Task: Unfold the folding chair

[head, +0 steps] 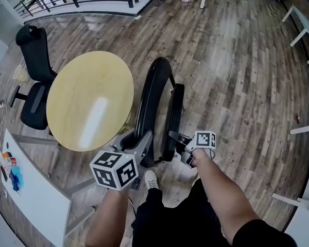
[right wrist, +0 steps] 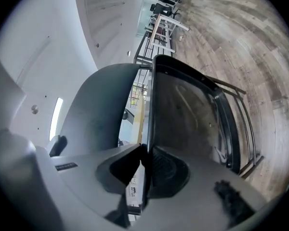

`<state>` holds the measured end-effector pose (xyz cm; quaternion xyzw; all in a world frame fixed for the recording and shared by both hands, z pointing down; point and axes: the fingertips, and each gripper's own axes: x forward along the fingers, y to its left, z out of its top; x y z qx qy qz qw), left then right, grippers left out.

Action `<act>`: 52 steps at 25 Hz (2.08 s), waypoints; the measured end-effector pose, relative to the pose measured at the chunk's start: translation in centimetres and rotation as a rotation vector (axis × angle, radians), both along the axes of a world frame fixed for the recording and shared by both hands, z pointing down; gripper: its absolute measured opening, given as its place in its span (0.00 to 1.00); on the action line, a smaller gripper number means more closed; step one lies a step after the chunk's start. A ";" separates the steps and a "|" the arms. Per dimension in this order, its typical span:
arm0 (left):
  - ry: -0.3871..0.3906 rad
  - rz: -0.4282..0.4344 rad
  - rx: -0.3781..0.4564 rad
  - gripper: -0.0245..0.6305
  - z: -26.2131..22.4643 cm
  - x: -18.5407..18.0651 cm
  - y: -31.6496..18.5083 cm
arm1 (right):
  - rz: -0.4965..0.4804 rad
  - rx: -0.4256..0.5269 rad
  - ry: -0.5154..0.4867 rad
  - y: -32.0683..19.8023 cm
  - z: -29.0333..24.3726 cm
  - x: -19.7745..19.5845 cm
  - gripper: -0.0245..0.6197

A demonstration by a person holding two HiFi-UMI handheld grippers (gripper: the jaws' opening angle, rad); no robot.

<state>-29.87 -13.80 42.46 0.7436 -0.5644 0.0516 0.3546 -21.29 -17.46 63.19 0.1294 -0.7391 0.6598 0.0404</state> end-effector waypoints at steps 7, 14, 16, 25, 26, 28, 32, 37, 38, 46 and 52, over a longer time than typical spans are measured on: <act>0.007 -0.076 -0.042 0.21 0.7 4.1 -0.5 | 0.049 -0.048 -0.028 -1.4 1.2 11.5 0.17; 0.039 -0.029 -0.048 0.21 1.2 8.5 -0.7 | 0.109 -0.079 -0.028 -2.6 4.4 21.4 0.22; 0.033 -0.030 -0.036 0.21 1.2 10.1 -1.0 | 0.102 -0.080 -0.061 -3.1 4.8 22.9 0.22; 0.051 -0.058 -0.074 0.20 3.2 13.6 -1.3 | 0.102 -0.036 -0.013 -3.9 8.8 31.0 0.26; 0.050 -0.054 -0.079 0.20 3.4 14.1 -1.3 | 0.117 -0.066 -0.012 -3.6 9.5 31.7 0.27; 0.051 -0.056 -0.091 0.20 3.7 14.8 -1.4 | 0.122 -0.084 0.007 -3.6 10.7 33.0 0.28; 0.054 -0.064 -0.099 0.20 4.6 16.0 -1.5 | 0.105 -0.070 0.030 -4.0 12.6 35.4 0.32; 0.062 -0.092 -0.140 0.20 6.0 16.5 -1.4 | 0.109 -0.093 0.016 -4.0 14.9 38.0 0.32; 0.063 -0.095 -0.147 0.20 6.3 16.6 -1.4 | 0.118 -0.117 0.023 -4.0 15.7 38.8 0.32; 0.086 -0.068 -0.166 0.20 8.4 19.6 -1.9 | 0.162 -0.127 0.111 -4.8 21.3 44.6 0.36; 0.084 -0.043 -0.178 0.20 9.6 22.1 -2.0 | 0.187 -0.166 0.142 -4.5 24.6 47.9 0.38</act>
